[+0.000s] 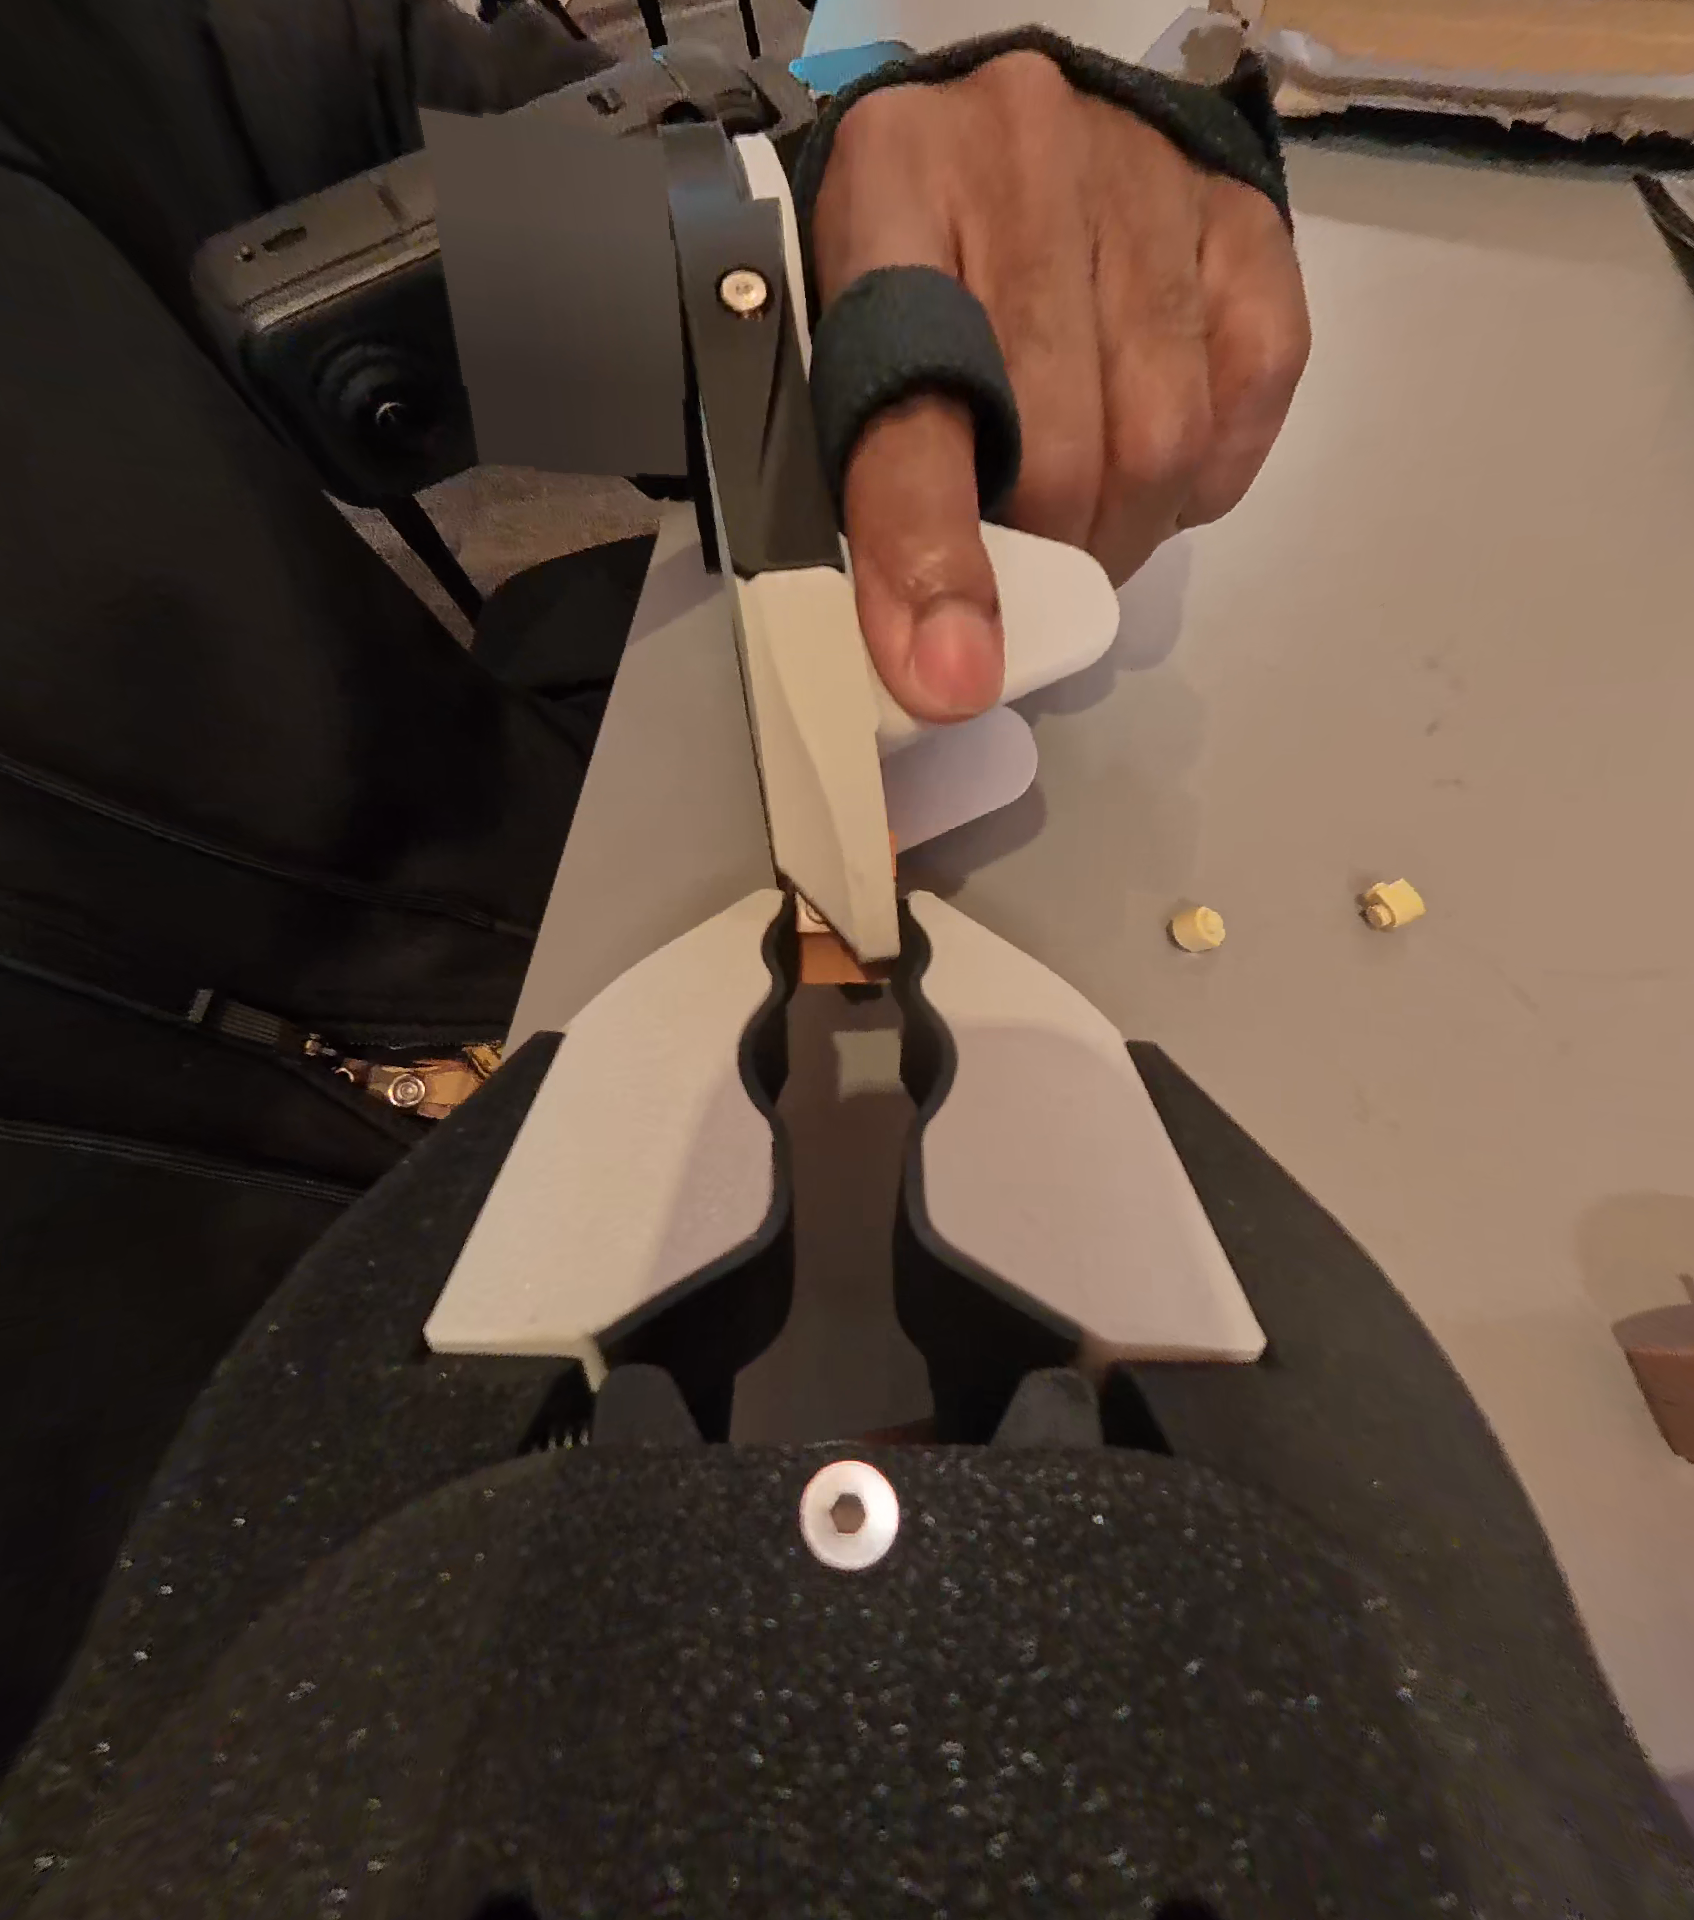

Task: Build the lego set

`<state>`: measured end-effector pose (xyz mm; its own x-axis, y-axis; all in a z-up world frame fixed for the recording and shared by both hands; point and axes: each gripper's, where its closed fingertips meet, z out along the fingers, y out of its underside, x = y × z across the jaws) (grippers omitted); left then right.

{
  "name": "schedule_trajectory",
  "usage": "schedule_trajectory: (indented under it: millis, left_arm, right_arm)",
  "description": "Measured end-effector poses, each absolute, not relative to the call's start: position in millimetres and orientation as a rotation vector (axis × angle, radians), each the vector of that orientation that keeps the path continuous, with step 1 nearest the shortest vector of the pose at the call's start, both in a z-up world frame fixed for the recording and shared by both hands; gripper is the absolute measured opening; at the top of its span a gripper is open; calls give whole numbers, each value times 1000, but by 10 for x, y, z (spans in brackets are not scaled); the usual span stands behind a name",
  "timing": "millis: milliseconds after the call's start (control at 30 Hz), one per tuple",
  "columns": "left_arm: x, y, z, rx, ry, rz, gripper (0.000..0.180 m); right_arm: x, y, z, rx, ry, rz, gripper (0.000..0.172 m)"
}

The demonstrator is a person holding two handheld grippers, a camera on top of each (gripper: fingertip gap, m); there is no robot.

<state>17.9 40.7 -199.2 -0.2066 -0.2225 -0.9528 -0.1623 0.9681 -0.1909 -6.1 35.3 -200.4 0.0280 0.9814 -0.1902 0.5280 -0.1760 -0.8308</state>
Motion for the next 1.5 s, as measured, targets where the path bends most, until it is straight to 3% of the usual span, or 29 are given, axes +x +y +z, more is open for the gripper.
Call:
schedule_trajectory:
  millis: [267, 633, 833, 1033, 1500]
  left_arm:
    - [176, 371, -1977, -336, 1801, -96, 27]
    - [162, 397, -1860, -494, 1744, -242, 27]
    - [88, 500, -1572, -720, 1583, -536, 27]
    - [114, 467, -1501, -800, 1547, -671, 27]
    - [132, 371, -1528, -813, 1593, -753, 27]
  right_arm:
    - [-64, 328, -1965, -1727, -1518, 1068, 20]
    - [42, 379, -1772, -1642, -1424, 1072, 41]
    - [157, 437, -1448, -1401, -1338, 797, 39]
    - [46, 375, -1461, -1258, -1381, 525, 33]
    - [-22, 327, -1449, -1208, -1388, 527, 21]
